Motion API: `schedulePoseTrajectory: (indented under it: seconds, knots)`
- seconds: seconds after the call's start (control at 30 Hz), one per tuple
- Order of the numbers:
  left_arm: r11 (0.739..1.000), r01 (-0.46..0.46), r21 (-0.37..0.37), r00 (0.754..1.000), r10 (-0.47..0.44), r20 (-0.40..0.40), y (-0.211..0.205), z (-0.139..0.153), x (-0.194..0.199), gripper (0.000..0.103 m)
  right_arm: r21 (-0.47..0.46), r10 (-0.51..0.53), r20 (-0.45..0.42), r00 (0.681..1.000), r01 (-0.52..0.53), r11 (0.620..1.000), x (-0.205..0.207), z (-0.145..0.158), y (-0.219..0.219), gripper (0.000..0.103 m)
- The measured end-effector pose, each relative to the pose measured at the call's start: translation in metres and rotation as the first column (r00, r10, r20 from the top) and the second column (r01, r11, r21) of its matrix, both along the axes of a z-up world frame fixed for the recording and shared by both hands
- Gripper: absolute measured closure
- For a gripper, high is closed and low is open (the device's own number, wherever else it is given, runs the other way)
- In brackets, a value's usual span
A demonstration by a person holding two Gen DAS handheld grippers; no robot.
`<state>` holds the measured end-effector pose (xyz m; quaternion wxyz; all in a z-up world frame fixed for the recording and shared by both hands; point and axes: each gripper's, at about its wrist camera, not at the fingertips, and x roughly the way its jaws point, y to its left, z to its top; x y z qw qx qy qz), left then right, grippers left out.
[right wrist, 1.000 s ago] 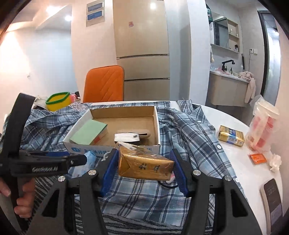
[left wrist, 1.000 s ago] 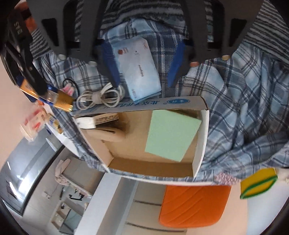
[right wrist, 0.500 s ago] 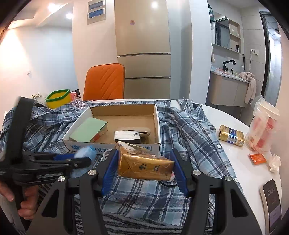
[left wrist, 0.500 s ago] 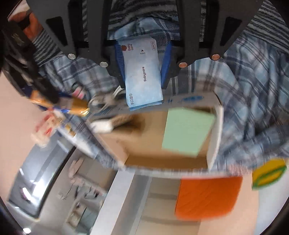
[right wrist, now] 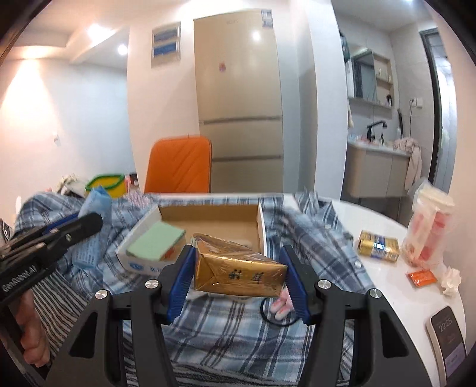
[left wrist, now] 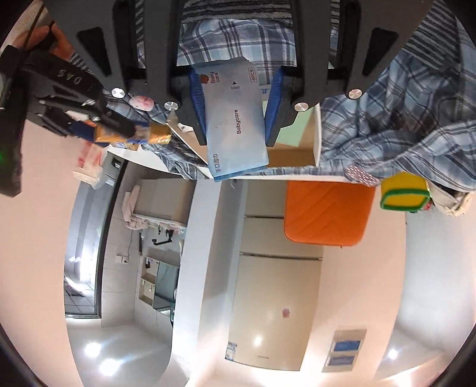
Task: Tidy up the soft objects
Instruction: 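Lift the wipes pack with the left gripper while the right carries the gold pack over the box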
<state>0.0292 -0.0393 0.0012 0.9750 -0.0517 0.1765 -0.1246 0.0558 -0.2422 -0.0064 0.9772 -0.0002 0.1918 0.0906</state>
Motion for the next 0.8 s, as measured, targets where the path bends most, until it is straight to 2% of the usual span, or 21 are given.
schedulePoseTrajectory:
  seconds: [0.07,0.17,0.33,0.43,0.5,0.6,0.7,0.8]
  knots:
    - [1.000,-0.018,0.018,1.000,0.017,0.024,-0.003,0.003,-0.005,0.068,-0.006,-0.012,0.048,0.999,0.012,1.000,-0.007,0.005,0.001,0.043]
    - [0.998,-0.042,0.044,0.994,0.038,0.106,-0.004,0.012,-0.021,0.068,-0.008,-0.033,0.100,0.994,0.034,0.999,-0.011,0.013,-0.001,0.043]
    - [0.994,-0.081,0.079,0.966,0.058,0.251,-0.001,0.032,-0.041,0.068,0.000,-0.045,0.168,0.985,0.046,0.999,-0.019,0.033,0.003,0.043]
    - [0.994,-0.096,0.051,0.954,0.078,0.288,0.008,0.045,-0.039,0.068,-0.016,-0.035,0.239,0.970,0.040,0.999,-0.026,0.054,0.010,0.043]
    - [0.991,-0.132,0.026,0.938,0.117,0.327,0.018,0.055,-0.036,0.068,-0.019,-0.034,0.281,0.959,0.041,0.999,-0.029,0.070,0.014,0.043]
    - [0.987,-0.163,-0.011,0.919,0.156,0.362,0.033,0.071,-0.027,0.068,0.005,-0.037,0.330,0.943,0.037,0.999,-0.032,0.099,0.019,0.043]
    - [0.982,-0.191,-0.001,0.895,0.175,0.411,0.037,0.085,-0.019,0.068,0.020,-0.046,0.400,0.916,0.041,0.999,-0.032,0.125,0.027,0.043]
    - [0.991,-0.133,0.004,0.912,0.120,0.393,0.042,0.097,-0.004,0.067,0.022,-0.052,0.463,0.885,0.048,0.999,-0.029,0.142,0.037,0.043]
